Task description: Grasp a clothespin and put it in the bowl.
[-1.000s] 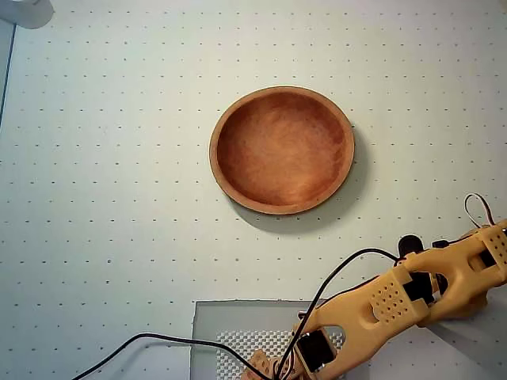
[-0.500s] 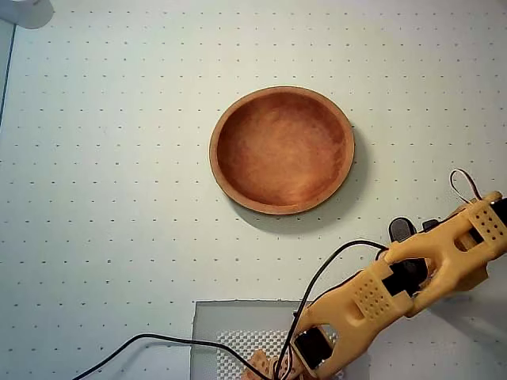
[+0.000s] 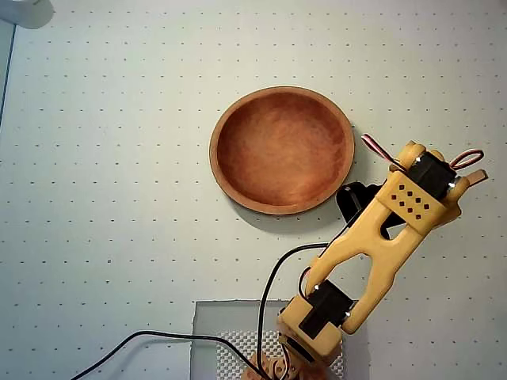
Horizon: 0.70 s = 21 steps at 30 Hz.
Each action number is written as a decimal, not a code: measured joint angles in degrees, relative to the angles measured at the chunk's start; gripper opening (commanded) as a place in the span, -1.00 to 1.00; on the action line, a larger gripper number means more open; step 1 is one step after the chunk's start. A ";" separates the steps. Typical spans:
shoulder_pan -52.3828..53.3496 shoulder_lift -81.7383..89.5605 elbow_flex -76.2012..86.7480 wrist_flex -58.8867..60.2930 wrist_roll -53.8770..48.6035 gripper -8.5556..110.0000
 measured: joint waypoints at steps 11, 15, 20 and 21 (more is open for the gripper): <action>-13.80 14.77 0.00 0.44 -0.35 -0.91; -21.27 16.26 0.00 0.44 -1.76 -0.91; -27.33 16.70 0.00 0.62 -6.59 -0.91; -28.30 16.70 0.00 0.62 -7.29 -0.91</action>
